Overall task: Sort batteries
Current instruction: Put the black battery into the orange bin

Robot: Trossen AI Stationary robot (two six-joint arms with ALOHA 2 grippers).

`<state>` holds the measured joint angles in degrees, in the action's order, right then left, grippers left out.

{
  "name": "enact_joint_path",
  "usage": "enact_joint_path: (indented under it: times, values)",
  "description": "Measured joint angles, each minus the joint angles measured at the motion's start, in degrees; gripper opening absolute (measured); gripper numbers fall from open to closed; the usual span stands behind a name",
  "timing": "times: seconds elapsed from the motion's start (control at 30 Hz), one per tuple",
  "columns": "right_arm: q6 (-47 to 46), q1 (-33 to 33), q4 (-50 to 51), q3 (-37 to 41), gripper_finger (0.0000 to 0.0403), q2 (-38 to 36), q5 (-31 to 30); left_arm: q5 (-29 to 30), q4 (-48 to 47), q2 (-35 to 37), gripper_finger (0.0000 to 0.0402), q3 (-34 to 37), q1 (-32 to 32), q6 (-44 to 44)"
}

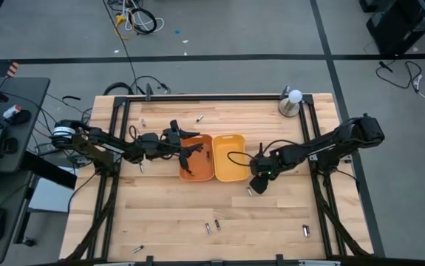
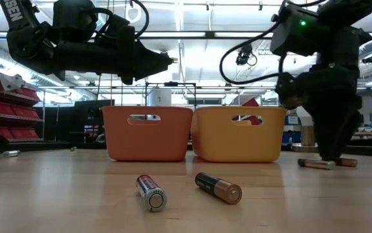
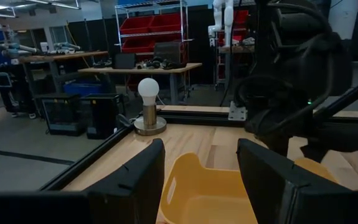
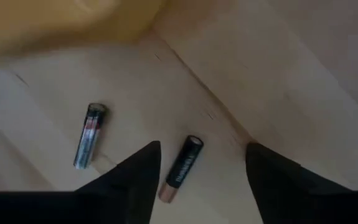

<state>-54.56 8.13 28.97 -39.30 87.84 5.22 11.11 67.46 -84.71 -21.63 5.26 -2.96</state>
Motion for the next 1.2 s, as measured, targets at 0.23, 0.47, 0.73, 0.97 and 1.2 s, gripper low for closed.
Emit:
enact_joint_path:
  times: [0.23,0.47,0.73,0.97,1.2]
  values:
    - [-3.0,0.8,7.9,-1.9,0.0213,1.4,-4.9,0.1,0.0,0.0,0.0198,0.0,0.0,-0.9]
    - [-3.3,1.0,9.9,-1.6,0.0139,1.1,-6.2,1.0,0.0,0.0,0.0198,0.0,0.0,-1.3]
    - [-4.2,3.1,20.2,-2.5,0.0104,-2.1,0.4,1.0,0.1,0.0,0.0198,0.0,0.0,-1.4]
    - [-5.9,2.4,40.3,-4.4,0.0113,-4.7,-6.0,1.3,0.1,0.0,0.0198,0.0,0.0,-2.4]
    - [-0.3,3.8,39.7,-4.6,0.0129,-8.7,4.1,4.0,0.9,0.0,0.0198,0.0,0.1,-6.1]
